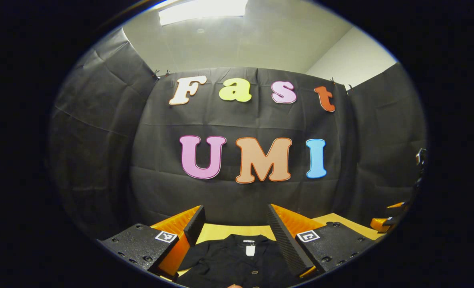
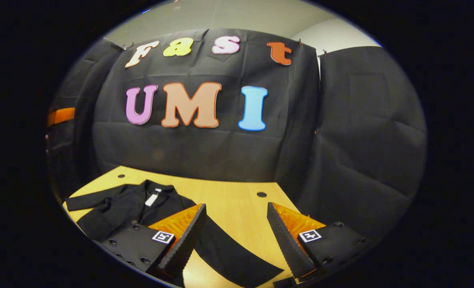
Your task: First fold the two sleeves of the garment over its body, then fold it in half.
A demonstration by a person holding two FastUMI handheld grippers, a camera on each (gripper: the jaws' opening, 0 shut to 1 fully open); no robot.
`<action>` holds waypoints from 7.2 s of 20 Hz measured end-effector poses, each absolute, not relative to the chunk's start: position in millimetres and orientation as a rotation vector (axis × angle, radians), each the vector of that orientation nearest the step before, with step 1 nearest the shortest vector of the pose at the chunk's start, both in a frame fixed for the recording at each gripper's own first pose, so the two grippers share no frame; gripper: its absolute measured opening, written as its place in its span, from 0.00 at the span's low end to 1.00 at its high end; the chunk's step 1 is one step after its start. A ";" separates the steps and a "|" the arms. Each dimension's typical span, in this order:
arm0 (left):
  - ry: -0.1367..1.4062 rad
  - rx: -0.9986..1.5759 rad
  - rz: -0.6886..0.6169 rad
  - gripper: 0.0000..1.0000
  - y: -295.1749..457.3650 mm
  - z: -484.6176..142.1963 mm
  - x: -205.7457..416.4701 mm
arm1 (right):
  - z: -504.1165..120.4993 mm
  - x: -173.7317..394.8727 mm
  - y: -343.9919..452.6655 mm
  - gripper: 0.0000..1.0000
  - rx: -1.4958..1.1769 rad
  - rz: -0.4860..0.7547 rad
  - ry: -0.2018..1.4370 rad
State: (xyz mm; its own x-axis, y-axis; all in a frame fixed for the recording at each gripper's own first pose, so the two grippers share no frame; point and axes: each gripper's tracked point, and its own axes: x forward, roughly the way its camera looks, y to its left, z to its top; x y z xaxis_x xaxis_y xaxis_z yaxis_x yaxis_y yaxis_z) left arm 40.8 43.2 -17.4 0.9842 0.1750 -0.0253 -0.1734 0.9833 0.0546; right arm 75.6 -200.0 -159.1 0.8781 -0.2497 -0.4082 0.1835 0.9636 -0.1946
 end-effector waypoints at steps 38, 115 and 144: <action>0.084 0.082 0.221 0.95 60.8 -38.4 41.7 | -395.4 -7.1 -279.3 0.03 0.111 -0.415 1.165; 1.031 -0.134 0.462 0.95 381.7 -393.1 -141.2 | -181.3 263.3 147.0 0.97 0.002 0.095 0.481; 0.662 -0.029 0.312 0.00 277.0 -249.9 31.1 | -166.7 201.7 16.7 0.94 0.049 0.050 0.442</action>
State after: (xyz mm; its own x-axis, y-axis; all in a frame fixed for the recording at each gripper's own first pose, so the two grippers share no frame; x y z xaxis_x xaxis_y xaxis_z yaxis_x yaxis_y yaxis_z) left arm 31.1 277.0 -249.9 0.7441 0.2754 -0.6086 -0.2939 0.9531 0.0721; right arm 201.7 16.7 -166.7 0.9025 0.0591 -0.4265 -0.0376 0.9976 0.0585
